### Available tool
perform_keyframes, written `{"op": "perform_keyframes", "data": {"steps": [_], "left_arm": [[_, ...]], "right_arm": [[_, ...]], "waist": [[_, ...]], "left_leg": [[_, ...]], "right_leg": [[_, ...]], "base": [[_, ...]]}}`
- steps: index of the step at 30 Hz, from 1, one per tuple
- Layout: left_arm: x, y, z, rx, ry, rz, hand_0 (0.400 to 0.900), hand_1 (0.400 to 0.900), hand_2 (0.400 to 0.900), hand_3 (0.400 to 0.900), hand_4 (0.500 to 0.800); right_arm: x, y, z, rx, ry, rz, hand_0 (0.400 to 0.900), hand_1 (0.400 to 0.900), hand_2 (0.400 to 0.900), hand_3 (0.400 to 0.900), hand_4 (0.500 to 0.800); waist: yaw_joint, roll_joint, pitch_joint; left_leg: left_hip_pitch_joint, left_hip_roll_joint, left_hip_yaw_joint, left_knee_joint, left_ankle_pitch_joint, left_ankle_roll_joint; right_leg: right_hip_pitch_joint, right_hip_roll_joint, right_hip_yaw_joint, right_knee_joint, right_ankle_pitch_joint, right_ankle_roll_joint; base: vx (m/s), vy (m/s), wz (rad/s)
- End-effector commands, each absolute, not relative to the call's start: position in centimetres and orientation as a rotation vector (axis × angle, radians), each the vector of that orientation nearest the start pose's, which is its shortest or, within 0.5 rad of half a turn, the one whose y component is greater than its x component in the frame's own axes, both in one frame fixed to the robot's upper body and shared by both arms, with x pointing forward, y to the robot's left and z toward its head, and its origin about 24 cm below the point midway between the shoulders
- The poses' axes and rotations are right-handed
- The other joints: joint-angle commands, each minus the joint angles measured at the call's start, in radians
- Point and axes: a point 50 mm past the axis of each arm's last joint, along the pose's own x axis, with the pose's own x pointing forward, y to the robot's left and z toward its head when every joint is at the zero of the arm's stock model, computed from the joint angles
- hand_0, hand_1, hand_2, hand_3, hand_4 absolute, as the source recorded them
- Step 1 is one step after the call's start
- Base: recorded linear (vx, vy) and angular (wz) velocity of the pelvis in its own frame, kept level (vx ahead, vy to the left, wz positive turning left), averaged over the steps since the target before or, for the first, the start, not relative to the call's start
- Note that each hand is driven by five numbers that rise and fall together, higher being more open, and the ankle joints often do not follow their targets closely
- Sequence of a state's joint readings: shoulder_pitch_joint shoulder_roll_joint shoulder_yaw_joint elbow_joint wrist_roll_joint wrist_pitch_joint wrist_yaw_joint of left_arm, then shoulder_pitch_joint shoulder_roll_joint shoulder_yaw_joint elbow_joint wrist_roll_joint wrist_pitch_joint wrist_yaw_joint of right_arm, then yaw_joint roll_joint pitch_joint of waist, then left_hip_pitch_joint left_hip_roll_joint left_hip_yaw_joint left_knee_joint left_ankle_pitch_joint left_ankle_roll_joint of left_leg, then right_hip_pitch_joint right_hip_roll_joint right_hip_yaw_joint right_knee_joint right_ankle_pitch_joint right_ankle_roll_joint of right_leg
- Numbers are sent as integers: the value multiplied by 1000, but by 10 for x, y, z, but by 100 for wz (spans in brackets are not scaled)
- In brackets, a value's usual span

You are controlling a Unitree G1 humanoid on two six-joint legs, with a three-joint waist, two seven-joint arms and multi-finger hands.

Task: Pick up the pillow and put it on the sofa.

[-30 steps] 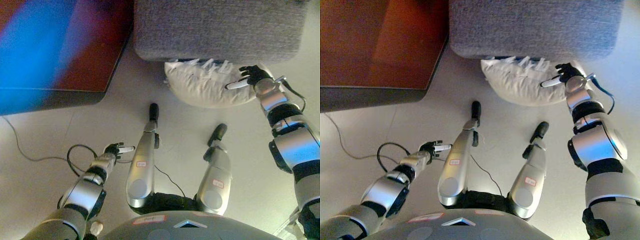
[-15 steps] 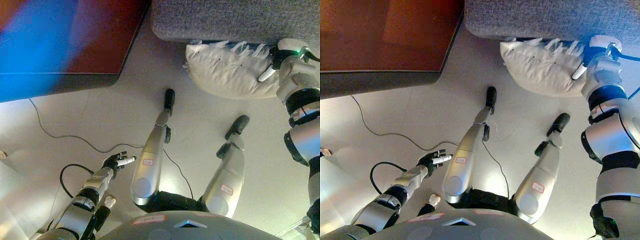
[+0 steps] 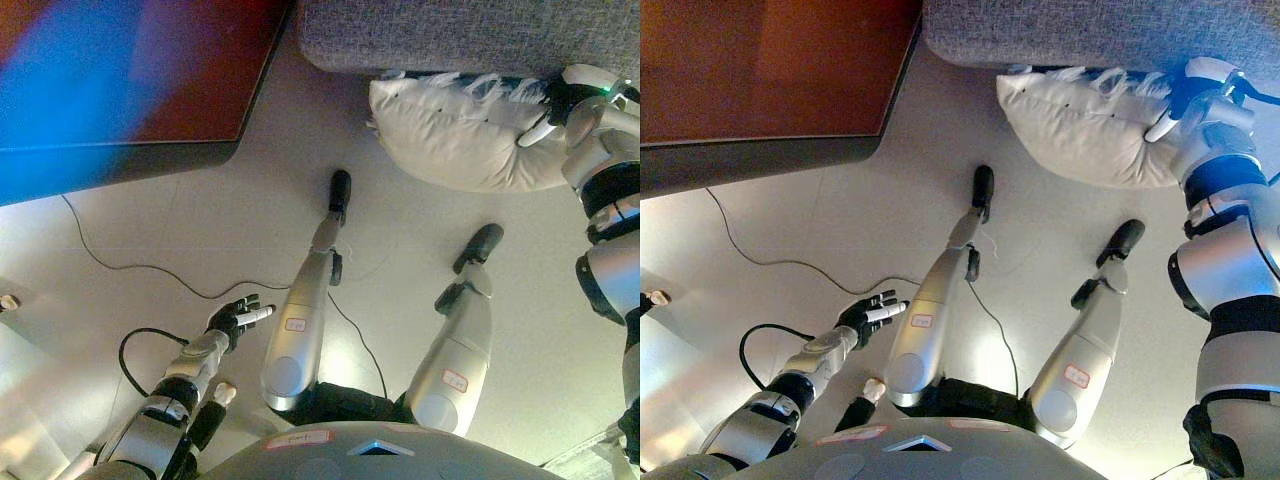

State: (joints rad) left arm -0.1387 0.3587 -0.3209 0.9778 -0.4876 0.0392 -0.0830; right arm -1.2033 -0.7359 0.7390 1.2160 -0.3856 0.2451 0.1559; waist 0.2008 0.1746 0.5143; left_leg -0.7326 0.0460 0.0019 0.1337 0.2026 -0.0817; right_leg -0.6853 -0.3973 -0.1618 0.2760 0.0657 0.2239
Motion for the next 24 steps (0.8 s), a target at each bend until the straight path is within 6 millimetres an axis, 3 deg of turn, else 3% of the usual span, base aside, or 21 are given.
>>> {"op": "perform_keyframes", "data": {"steps": [1,12,18,24], "left_arm": [[134,252,-133,41,1038,54,900,900,900,900,800],[131,251,-133,40,1036,51,900,900,900,900,800],[125,260,-135,59,1068,76,900,900,900,900,800],[116,279,-134,108,1123,123,900,900,900,900,800]], "right_arm": [[387,-325,275,-1389,288,-369,400,400,400,400,500],[383,-331,278,-1365,254,-350,400,400,400,400,500],[388,-314,263,-1330,239,-151,400,400,400,400,500],[388,-286,249,-1253,183,119,400,400,400,400,500]], "waist": [[42,149,6],[27,142,6],[10,104,6],[-11,23,-2]], "left_leg": [[-3,17,-28,-6,-30,-13],[44,23,-9,-22,-36,-14],[148,40,18,-39,-53,-19],[303,67,47,-58,-72,-28]], "right_leg": [[-90,11,8,66,1,-29],[-54,12,-11,47,5,-32],[53,9,-49,7,11,-31],[226,16,-90,-50,17,-23]], "base": [[18,24,-9],[7,-3,-6],[29,-33,-9],[88,-86,-7]]}}
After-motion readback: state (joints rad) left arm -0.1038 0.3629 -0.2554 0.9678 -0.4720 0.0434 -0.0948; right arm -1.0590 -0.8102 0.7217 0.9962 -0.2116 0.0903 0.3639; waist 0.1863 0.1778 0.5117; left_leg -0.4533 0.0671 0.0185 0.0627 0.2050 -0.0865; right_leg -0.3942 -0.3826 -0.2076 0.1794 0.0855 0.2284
